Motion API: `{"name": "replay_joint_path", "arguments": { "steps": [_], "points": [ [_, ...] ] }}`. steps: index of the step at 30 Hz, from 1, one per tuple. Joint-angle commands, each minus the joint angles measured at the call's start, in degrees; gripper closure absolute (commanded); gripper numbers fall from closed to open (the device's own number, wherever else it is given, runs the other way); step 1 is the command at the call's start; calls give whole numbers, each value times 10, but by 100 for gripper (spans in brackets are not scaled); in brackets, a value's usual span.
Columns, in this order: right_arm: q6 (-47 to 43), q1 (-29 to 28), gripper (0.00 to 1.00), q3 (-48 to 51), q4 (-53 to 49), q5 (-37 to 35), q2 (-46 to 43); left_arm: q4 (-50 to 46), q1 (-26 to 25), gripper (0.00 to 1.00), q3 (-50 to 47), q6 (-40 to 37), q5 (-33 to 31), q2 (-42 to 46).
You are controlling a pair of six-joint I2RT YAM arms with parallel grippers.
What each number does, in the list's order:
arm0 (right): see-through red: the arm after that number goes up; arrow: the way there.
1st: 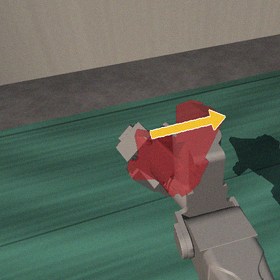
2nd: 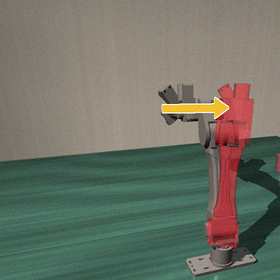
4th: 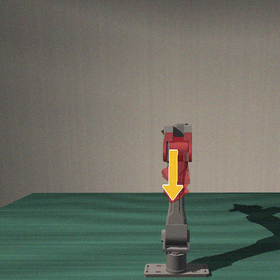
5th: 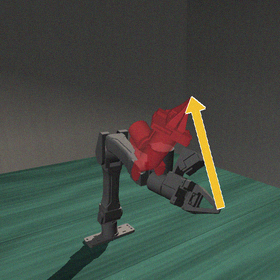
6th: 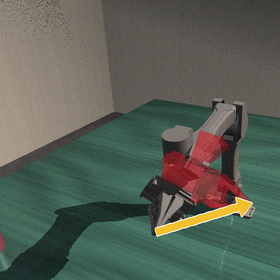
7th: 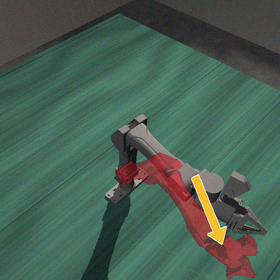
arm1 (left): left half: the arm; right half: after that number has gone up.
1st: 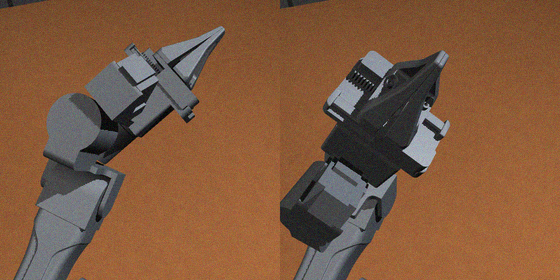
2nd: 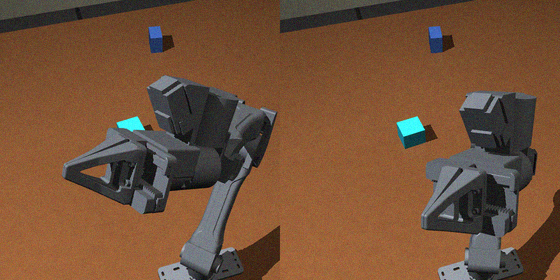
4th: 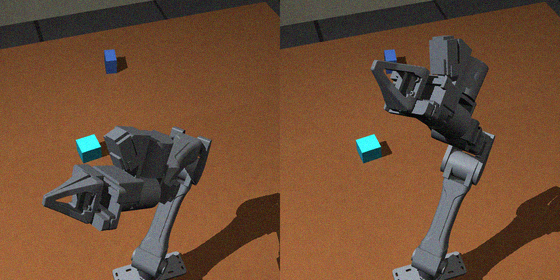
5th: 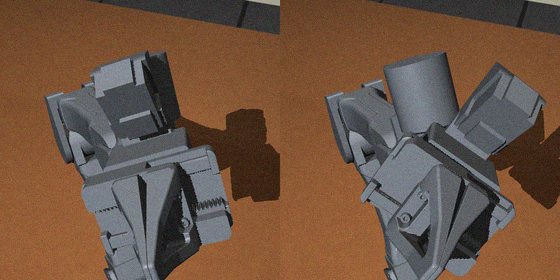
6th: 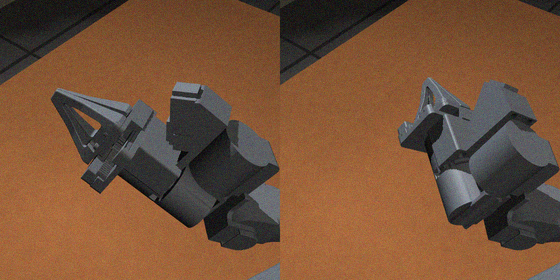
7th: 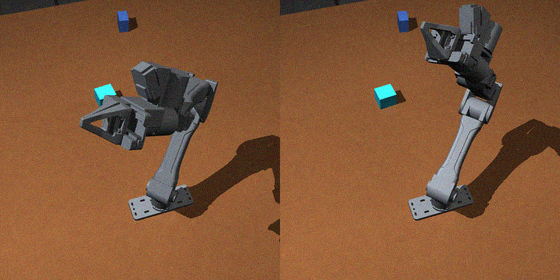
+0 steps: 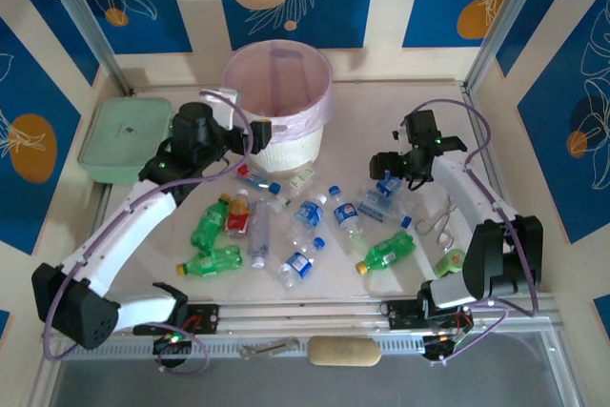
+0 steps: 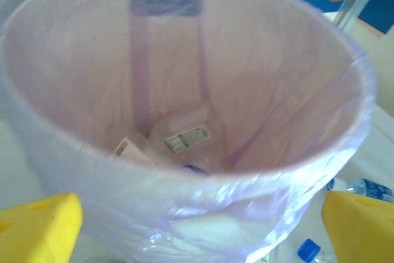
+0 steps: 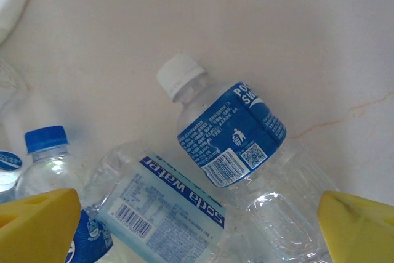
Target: Put the plastic bottles in the bin
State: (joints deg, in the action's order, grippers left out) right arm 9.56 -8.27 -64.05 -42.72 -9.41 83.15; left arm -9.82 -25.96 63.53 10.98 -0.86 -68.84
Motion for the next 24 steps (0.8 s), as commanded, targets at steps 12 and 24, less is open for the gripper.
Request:
{"name": "replay_joint_path", "arguments": {
  "steps": [12,24],
  "points": [
    [-22,-28,1,-42,-51,-99,130,73,59,1,-52,81,15,23],
    [-21,-38,1,-54,-29,-133,208,75,70,1,-58,94,27,39]
  ]
}}
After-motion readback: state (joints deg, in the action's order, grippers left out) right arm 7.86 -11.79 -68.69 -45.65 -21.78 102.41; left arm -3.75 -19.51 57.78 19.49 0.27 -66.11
